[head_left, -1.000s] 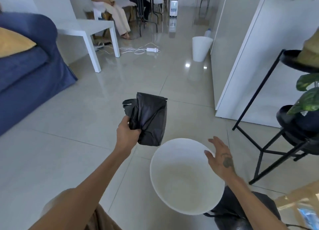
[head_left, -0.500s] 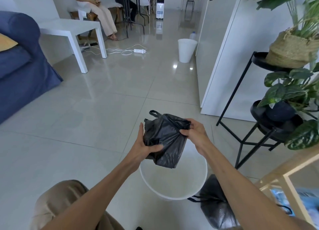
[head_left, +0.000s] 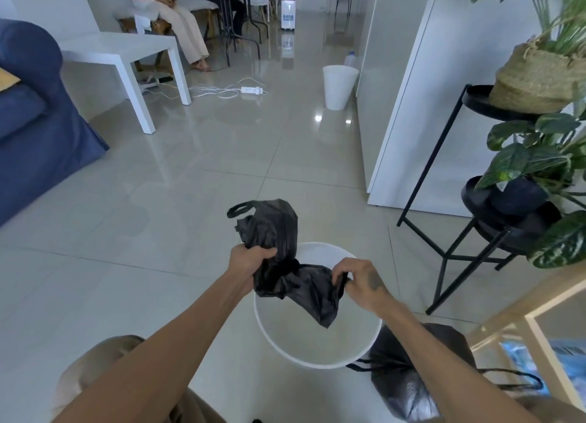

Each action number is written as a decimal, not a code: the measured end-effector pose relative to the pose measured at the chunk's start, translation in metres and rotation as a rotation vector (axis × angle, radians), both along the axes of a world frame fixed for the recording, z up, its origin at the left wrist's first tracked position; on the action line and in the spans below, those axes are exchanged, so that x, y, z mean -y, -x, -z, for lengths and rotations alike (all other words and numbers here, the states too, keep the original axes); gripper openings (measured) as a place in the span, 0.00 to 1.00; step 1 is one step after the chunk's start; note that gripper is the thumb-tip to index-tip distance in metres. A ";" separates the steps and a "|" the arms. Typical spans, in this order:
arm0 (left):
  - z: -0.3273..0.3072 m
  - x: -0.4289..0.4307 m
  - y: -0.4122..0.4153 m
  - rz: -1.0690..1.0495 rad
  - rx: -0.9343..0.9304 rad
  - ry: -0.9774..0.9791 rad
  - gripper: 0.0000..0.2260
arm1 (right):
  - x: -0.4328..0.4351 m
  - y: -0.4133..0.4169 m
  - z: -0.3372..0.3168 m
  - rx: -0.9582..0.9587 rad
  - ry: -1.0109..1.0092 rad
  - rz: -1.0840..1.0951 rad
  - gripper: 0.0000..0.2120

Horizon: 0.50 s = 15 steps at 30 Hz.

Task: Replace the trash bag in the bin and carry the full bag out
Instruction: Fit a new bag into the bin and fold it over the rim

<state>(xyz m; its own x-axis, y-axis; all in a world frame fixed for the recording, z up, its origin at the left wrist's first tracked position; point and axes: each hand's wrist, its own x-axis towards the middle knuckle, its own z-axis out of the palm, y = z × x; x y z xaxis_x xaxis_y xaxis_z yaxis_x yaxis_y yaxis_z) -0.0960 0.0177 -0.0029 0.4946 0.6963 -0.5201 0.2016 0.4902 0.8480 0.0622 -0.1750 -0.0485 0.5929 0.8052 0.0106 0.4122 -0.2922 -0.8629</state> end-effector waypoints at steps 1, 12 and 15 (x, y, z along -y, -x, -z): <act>-0.002 0.001 -0.003 -0.019 -0.006 -0.006 0.19 | -0.002 0.000 0.010 0.095 0.120 -0.056 0.16; 0.006 0.034 -0.015 0.190 -0.003 -0.085 0.15 | -0.016 0.017 -0.020 0.010 0.217 0.313 0.29; 0.001 0.032 -0.015 0.347 0.015 -0.108 0.18 | -0.009 0.000 -0.045 -0.307 0.052 0.262 0.38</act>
